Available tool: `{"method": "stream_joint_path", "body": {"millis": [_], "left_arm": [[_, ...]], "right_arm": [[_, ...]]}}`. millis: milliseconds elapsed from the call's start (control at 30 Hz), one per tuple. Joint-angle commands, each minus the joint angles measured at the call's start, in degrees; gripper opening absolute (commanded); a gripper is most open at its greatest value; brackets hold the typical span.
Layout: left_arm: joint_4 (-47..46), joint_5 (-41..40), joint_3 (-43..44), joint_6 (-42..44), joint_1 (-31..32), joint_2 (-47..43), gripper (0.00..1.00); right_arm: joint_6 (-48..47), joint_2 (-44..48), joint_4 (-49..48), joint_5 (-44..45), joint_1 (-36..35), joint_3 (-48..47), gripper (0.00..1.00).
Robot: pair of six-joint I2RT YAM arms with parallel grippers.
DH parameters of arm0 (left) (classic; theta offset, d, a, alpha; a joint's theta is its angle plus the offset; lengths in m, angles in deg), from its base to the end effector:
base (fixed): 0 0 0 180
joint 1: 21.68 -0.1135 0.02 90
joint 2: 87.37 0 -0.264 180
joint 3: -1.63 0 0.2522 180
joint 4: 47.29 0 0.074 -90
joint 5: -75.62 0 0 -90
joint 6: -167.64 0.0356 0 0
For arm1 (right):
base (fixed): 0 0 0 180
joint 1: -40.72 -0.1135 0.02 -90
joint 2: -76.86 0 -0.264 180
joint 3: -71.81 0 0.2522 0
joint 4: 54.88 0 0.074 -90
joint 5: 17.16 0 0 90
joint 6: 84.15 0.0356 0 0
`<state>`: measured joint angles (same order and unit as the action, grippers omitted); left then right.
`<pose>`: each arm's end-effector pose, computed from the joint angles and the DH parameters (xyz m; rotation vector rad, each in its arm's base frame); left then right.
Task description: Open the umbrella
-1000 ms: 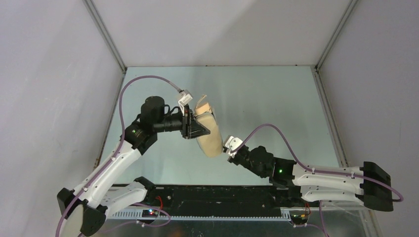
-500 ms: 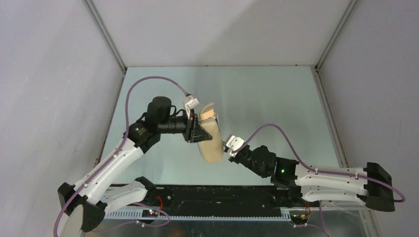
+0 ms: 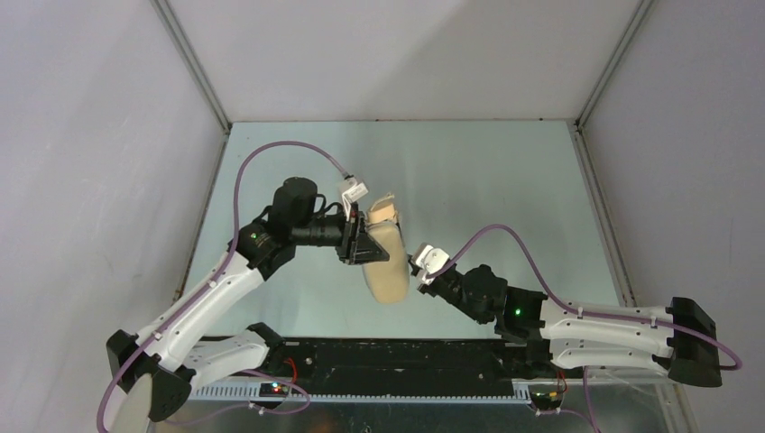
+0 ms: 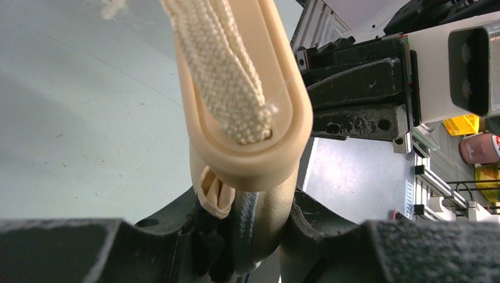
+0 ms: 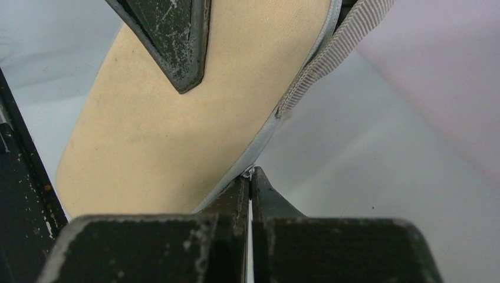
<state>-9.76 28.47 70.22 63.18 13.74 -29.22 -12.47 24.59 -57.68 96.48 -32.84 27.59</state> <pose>0.1635 -0.1460 0.3379 0.8770 1.9718 -1.2879 0.0743 0.2015 0.2772 -0.9606 1.3652 0.3895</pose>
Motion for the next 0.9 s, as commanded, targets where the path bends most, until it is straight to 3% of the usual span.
{"method": "stream_joint_path", "body": {"millis": [0,867], "left_arm": [[-1.2,2.5,2.1,0.8,1.0,0.0,0.0],[8.6,-1.3,5.5,6.1,6.2,6.2,0.0]], "right_arm": [[-0.5,0.9,-6.6,1.8,-0.4,-3.2,0.0],[-5.7,2.6,-9.4,4.4,0.4,-4.6,0.0]]}}
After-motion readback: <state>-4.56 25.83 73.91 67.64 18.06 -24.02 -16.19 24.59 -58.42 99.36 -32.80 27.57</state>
